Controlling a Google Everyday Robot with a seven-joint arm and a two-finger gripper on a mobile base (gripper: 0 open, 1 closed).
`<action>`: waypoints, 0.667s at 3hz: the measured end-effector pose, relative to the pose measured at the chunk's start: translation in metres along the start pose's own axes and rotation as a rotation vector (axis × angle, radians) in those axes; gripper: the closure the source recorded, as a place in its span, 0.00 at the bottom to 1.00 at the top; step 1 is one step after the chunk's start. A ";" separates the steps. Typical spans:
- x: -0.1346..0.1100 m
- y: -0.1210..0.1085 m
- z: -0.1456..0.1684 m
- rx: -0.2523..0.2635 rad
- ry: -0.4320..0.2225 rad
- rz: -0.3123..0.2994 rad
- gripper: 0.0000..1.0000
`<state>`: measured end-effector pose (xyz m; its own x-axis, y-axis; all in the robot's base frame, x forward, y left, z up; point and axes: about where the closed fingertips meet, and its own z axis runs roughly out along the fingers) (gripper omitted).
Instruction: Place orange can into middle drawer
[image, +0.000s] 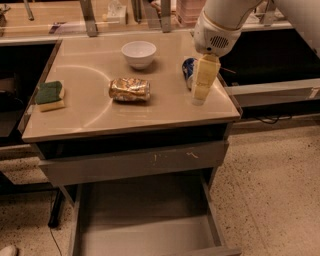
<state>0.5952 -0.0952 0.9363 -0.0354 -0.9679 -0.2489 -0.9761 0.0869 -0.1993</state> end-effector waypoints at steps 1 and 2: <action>-0.045 -0.001 0.010 -0.006 -0.059 -0.076 0.00; -0.094 -0.002 0.019 -0.027 -0.087 -0.161 0.00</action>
Offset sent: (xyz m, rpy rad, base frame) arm 0.0103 0.1565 0.0140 0.0539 -0.0097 0.2964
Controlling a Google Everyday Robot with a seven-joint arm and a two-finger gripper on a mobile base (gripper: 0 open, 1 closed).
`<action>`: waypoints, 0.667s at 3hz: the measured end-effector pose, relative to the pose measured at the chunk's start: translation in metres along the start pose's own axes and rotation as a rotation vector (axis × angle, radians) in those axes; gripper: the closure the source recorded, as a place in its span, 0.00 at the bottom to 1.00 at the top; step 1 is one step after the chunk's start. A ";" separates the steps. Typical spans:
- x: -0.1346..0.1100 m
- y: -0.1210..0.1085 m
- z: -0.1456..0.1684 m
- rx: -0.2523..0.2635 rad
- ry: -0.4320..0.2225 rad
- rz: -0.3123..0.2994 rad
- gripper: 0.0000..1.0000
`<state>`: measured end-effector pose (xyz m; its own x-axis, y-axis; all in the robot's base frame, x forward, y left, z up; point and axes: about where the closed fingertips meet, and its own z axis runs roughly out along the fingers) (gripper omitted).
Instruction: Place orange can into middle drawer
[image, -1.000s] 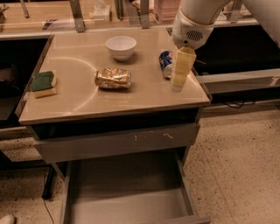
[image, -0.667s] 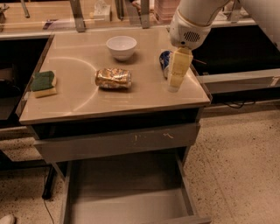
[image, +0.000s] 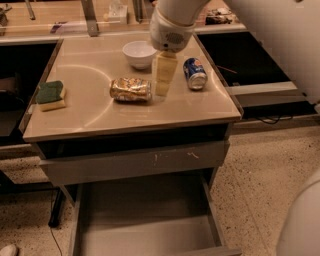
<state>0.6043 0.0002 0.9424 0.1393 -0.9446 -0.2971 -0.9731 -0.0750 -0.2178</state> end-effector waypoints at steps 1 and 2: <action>-0.035 -0.005 0.020 -0.040 -0.014 -0.047 0.00; -0.038 -0.006 0.021 -0.039 -0.017 -0.051 0.00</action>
Offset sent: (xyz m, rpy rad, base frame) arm 0.0030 0.0356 -0.0061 -0.0005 0.0218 0.0527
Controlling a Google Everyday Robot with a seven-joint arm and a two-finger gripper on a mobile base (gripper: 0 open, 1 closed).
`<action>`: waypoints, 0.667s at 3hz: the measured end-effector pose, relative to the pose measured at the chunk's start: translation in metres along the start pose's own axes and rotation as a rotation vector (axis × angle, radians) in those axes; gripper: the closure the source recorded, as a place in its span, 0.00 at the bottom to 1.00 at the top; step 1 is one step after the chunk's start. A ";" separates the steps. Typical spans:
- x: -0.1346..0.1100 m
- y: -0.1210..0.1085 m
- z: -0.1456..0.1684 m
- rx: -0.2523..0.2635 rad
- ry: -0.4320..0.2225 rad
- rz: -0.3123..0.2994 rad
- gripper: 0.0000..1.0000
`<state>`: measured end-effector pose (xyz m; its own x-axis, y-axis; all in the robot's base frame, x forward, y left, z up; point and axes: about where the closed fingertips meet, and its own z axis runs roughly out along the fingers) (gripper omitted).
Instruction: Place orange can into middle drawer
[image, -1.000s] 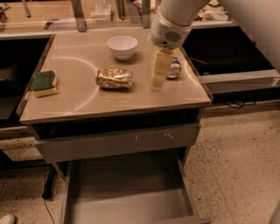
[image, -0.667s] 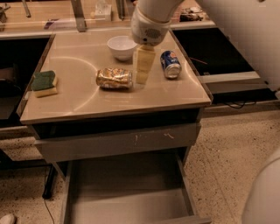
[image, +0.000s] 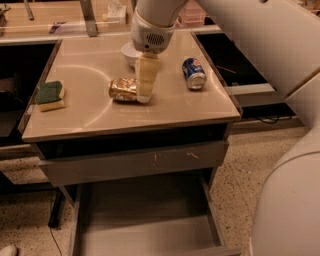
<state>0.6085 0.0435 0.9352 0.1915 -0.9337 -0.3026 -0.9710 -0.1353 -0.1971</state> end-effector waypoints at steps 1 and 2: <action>-0.005 -0.007 0.012 0.004 -0.033 -0.017 0.00; -0.010 -0.028 0.034 0.002 -0.083 -0.017 0.00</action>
Offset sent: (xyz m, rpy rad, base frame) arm 0.0641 0.0391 -0.0372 0.1426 0.0174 0.0363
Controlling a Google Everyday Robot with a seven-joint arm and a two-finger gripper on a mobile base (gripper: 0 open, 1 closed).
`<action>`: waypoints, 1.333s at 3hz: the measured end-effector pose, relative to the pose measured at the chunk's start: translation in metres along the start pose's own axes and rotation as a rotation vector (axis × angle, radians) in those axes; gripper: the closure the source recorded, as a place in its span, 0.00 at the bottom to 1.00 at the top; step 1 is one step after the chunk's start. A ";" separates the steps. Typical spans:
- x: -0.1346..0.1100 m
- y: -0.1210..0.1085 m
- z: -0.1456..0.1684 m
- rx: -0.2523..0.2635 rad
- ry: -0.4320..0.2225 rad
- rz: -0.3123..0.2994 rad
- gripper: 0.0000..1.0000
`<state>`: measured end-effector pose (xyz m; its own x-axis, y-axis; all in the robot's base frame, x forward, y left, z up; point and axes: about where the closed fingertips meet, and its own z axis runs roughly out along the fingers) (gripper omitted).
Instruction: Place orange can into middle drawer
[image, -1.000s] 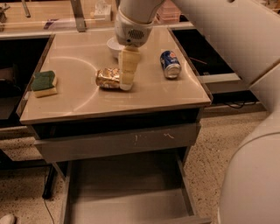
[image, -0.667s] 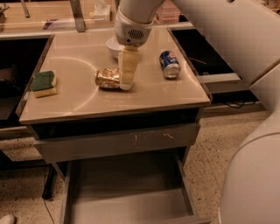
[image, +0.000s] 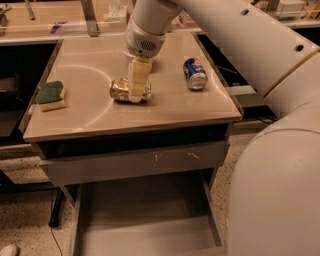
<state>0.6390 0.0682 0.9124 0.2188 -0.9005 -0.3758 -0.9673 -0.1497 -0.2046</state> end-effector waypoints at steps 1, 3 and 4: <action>0.007 -0.018 0.024 -0.016 -0.027 0.025 0.00; 0.038 -0.035 0.062 -0.071 -0.031 0.143 0.00; 0.046 -0.036 0.073 -0.093 -0.028 0.186 0.00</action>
Offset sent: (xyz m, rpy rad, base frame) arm 0.0631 -0.0123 -0.0661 0.0308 0.1251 -0.1030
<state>0.6932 0.0617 0.8359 0.0380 -0.9047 -0.4244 -0.9987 -0.0204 -0.0460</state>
